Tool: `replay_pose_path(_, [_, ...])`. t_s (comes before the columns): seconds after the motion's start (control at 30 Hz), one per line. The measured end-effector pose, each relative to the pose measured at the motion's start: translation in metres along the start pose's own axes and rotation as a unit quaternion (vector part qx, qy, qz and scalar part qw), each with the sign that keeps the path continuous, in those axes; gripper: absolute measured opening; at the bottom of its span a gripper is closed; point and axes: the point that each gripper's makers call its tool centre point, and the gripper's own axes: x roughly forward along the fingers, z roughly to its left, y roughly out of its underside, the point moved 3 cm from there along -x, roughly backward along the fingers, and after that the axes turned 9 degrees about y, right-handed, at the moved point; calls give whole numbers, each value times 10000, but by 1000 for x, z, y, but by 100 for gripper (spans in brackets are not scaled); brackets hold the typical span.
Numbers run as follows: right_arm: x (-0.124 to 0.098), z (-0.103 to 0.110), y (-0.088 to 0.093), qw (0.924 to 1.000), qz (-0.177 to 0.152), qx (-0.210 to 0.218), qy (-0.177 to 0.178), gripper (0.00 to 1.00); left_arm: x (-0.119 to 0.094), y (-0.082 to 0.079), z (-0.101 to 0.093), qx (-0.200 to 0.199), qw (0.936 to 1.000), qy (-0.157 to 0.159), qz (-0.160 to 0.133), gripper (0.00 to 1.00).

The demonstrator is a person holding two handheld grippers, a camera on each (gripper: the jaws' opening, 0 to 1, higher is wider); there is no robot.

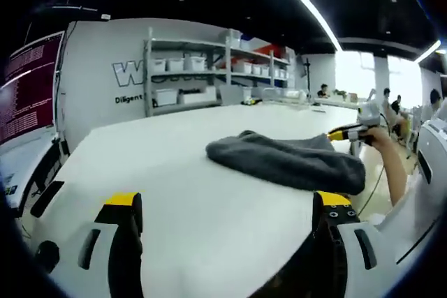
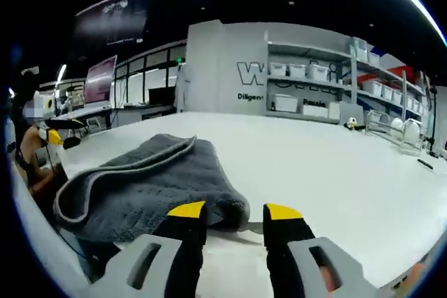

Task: Open the folded towel by lifting each exposed corner and separating the folded layers until the towel lies flat within the target outline without major curled edges

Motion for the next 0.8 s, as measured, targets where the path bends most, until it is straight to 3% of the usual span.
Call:
replay_pose_path(0.07, [-12, 2, -11, 9996, -232, 44, -152, 40, 16, -6, -8, 29, 9994, 331, 68, 99])
replay_pose_path(0.17, [-27, 5, -19, 9991, -313, -144, -236, 53, 35, -17, -16, 82, 9980, 622, 55, 99])
replay_pose_path(0.27, [-34, 7, -19, 9992, -164, -230, -265, 74, 65, -33, -28, 108, 9953, 959, 2, 99])
replay_pose_path(0.37, [-38, 8, -14, 9991, 3, -352, -232, 86, 96, -47, -42, 133, 9928, 1193, -38, 99])
replay_pose_path(0.47, [-43, 12, -10, 9984, 71, -444, -346, 91, 129, -53, -57, 106, 9901, 1399, 91, 99])
replay_pose_path(0.57, [-46, 15, -8, 9982, 78, -415, -427, 99, 164, -49, -74, 42, 9849, 1674, 445, 99])
replay_pose_path(0.63, [-49, 15, -4, 9979, 105, -431, -468, 99, 186, -45, -85, 111, 9814, 1773, 728, 99])
replay_pose_path(0.73, [-52, 16, 3, 9972, 178, -484, -545, 99, 220, -46, -98, 217, 9800, 1788, 843, 99])
replay_pose_path(0.8, [-54, 15, 6, 9972, 203, -474, -548, 99, 235, -40, -104, 76, 9773, 1833, 1056, 96])
